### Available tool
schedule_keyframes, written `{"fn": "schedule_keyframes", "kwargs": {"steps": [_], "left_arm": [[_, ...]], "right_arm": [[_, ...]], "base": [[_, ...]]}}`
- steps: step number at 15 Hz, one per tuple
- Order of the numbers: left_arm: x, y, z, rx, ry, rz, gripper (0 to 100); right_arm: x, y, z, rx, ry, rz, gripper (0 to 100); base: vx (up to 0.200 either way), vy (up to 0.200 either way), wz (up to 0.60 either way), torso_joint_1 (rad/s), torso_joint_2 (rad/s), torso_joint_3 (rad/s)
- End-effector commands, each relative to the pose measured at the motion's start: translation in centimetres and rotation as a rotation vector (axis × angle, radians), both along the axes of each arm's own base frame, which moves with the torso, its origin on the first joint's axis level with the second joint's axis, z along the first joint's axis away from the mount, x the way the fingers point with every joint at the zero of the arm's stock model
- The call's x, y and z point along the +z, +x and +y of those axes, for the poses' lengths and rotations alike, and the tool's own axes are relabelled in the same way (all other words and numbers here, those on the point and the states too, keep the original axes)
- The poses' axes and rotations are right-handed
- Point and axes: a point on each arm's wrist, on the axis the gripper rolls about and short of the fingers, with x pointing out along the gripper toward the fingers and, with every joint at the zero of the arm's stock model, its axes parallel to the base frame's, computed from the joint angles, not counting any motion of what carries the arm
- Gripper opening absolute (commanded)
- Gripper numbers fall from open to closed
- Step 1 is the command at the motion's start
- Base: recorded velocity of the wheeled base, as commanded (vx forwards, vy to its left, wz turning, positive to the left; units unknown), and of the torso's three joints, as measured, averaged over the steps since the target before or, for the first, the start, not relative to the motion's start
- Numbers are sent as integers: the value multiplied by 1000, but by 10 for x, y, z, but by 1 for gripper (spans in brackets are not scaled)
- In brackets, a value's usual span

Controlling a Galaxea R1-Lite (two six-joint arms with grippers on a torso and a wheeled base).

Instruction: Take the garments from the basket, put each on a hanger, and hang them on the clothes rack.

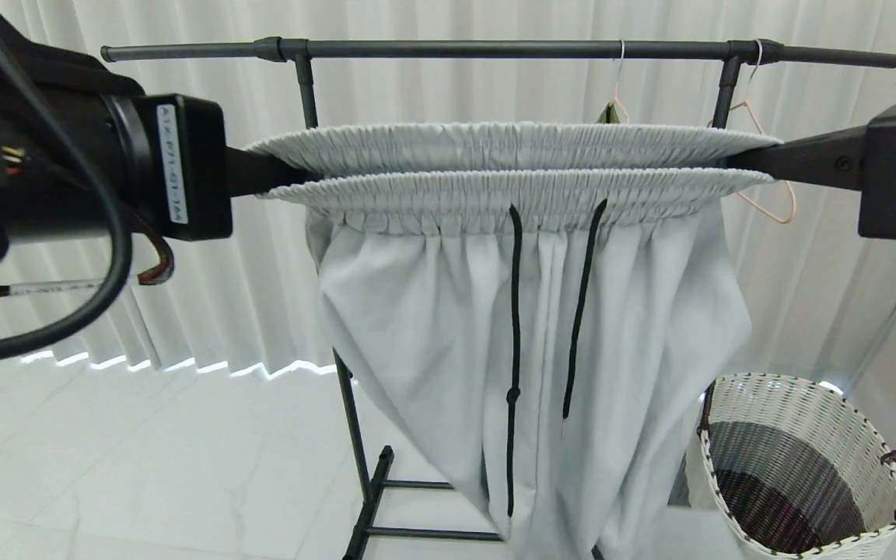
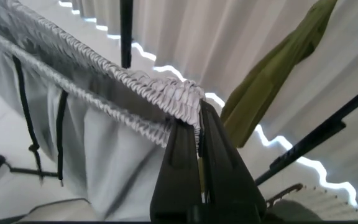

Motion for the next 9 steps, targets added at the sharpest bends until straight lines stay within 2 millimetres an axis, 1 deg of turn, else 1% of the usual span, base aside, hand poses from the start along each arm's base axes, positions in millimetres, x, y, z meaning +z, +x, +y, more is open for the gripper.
{"fn": "schedule_keyframes", "kwargs": {"steps": [1,3,6,9], "left_arm": [[12,-9,8,11,-6,-55,0],[15,-11,7,2,2,-74,0],[7,-11,4,-16,99,-87,0],[6,-20,-6,-67,120,-101,0]], "right_arm": [[8,-5,-4,0,10,-31,0],[9,-9,-9,3,-17,-51,0],[6,-19,-20,18,-101,-63,0],[10,-25,-27,12,-108,-84,0]], "base": [[0,0,0,0,0,0],[0,0,0,0,0,0],[0,0,0,0,0,0],[0,0,0,0,0,0]]}}
